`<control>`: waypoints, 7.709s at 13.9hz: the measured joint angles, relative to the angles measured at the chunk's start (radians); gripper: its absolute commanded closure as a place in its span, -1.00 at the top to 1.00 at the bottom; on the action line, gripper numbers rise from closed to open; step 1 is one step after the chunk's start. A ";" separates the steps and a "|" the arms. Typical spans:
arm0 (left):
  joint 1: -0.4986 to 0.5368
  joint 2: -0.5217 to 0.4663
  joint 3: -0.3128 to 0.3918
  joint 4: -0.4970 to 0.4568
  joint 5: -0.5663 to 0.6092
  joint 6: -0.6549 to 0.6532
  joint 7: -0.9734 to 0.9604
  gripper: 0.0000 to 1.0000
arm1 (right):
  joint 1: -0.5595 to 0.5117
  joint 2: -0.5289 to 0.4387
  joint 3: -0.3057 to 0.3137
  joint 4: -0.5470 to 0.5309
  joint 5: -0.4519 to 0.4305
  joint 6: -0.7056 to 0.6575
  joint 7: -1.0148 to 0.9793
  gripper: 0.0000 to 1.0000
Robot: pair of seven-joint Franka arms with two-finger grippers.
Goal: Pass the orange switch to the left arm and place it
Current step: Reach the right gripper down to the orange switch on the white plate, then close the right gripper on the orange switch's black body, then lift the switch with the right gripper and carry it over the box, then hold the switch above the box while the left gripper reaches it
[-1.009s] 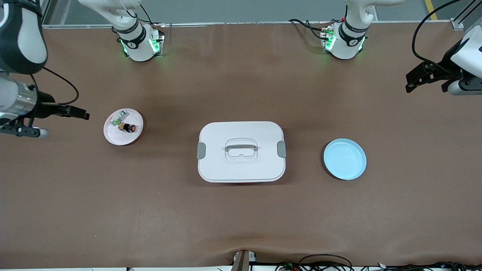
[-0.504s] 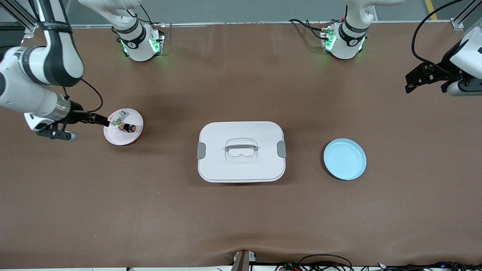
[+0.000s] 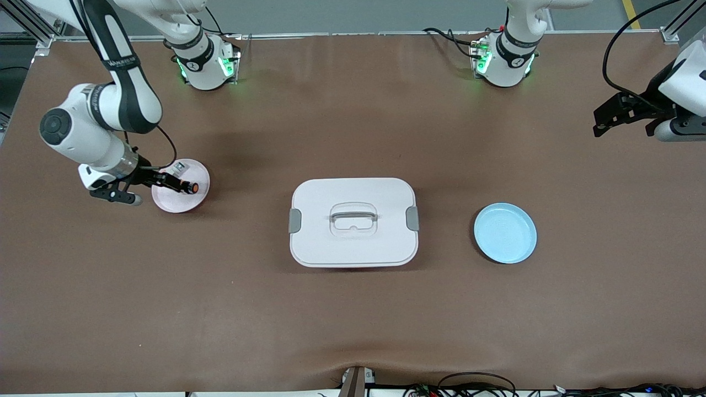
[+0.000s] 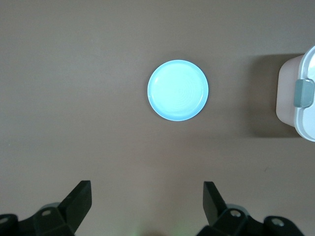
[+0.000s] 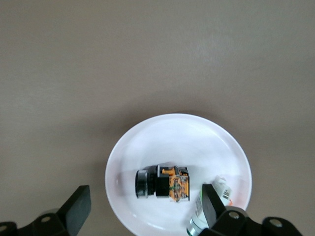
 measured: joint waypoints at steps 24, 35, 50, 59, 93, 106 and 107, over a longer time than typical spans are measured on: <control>0.005 0.000 0.001 0.001 0.000 0.000 0.000 1.00 | 0.025 0.151 0.001 -0.092 0.046 0.177 0.005 0.90; 0.005 0.004 0.001 -0.008 0.000 0.000 0.001 1.00 | 0.025 0.151 -0.002 -0.081 0.046 0.196 0.004 0.43; 0.004 0.004 0.000 -0.011 0.000 0.000 0.001 1.00 | 0.017 0.091 -0.003 -0.013 0.173 -0.001 0.030 -1.00; 0.004 0.004 0.000 -0.011 0.000 0.000 0.001 1.00 | 0.162 -0.032 0.008 0.260 0.270 -0.482 0.489 -1.00; -0.029 0.172 -0.277 -0.086 -0.676 0.508 -0.162 1.00 | 0.722 0.449 0.012 1.286 0.536 -0.397 1.882 -1.00; -0.100 0.223 -0.280 -0.095 -0.745 0.572 -0.174 -0.73 | 0.759 0.510 0.010 1.362 0.536 -0.318 1.948 -1.00; -0.100 0.223 -0.279 -0.097 -0.745 0.572 -0.173 -1.00 | 0.759 0.510 0.008 1.367 0.536 -0.318 1.950 -1.00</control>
